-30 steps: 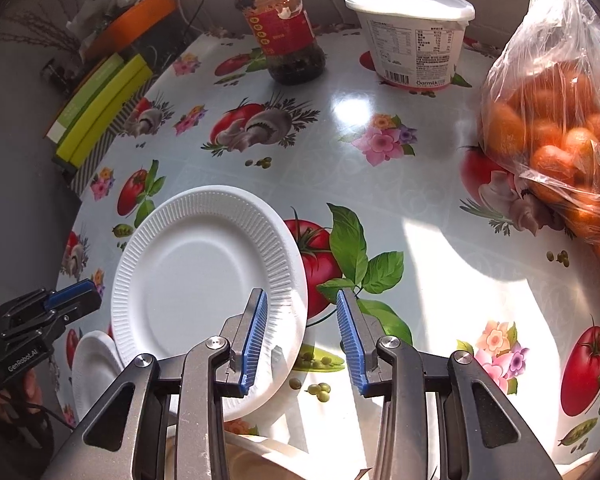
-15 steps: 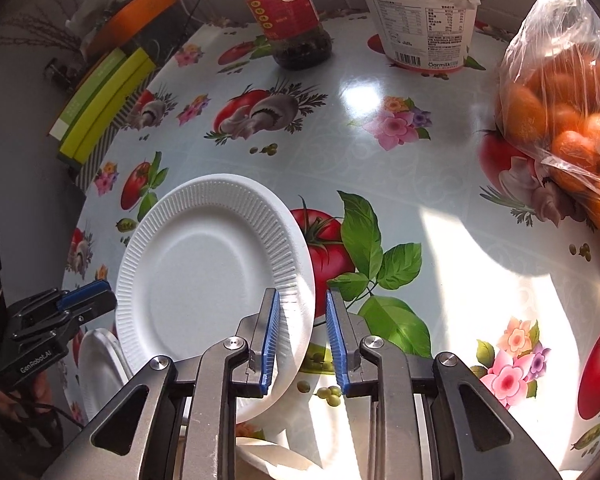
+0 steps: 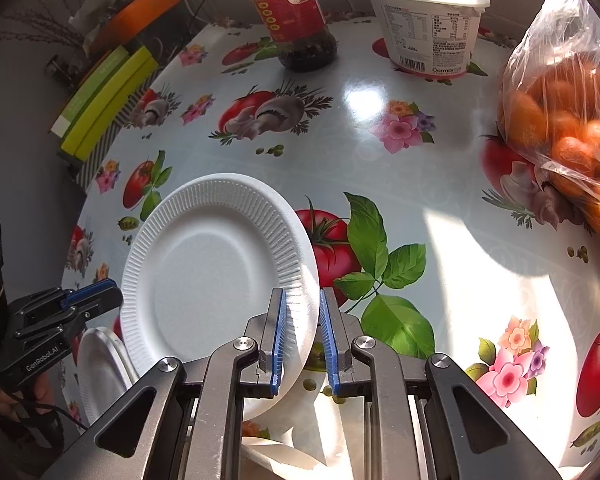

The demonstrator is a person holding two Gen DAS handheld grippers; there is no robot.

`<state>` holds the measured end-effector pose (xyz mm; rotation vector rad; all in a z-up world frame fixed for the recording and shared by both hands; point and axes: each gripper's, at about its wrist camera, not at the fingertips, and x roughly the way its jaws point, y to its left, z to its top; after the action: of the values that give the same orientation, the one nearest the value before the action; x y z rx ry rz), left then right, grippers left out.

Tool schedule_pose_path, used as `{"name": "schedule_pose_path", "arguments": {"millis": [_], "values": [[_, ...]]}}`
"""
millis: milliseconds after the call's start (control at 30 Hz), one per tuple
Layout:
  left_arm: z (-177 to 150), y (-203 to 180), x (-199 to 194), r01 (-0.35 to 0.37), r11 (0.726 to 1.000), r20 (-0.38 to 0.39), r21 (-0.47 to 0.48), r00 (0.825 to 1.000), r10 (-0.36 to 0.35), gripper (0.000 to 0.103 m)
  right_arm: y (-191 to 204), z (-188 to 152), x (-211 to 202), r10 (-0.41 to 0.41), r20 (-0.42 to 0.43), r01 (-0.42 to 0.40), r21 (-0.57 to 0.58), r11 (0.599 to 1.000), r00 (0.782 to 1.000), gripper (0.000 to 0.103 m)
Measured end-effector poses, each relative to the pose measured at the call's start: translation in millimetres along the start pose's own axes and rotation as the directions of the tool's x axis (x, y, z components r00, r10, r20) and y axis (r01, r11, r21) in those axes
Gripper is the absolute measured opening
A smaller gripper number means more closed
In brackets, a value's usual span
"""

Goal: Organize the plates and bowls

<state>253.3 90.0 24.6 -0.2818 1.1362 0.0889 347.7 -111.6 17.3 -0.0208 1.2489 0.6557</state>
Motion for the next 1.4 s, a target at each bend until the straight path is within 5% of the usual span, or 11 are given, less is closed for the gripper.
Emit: {"name": "schedule_pose_path", "arguments": {"millis": [267, 1400], "values": [[1.7, 8.4, 0.9, 0.088, 0.994, -0.011, -0.061, 0.996, -0.089, 0.015, -1.1, -1.6, 1.5, -0.008, -0.001, 0.008, 0.007, 1.000, 1.000, 0.017], [-0.8, 23.9, -38.6, 0.092, 0.993, 0.100, -0.077, 0.991, -0.085, 0.009, 32.3, 1.7, -29.4, -0.001, 0.088, 0.002, -0.010, 1.000, 0.996, 0.016]]}}
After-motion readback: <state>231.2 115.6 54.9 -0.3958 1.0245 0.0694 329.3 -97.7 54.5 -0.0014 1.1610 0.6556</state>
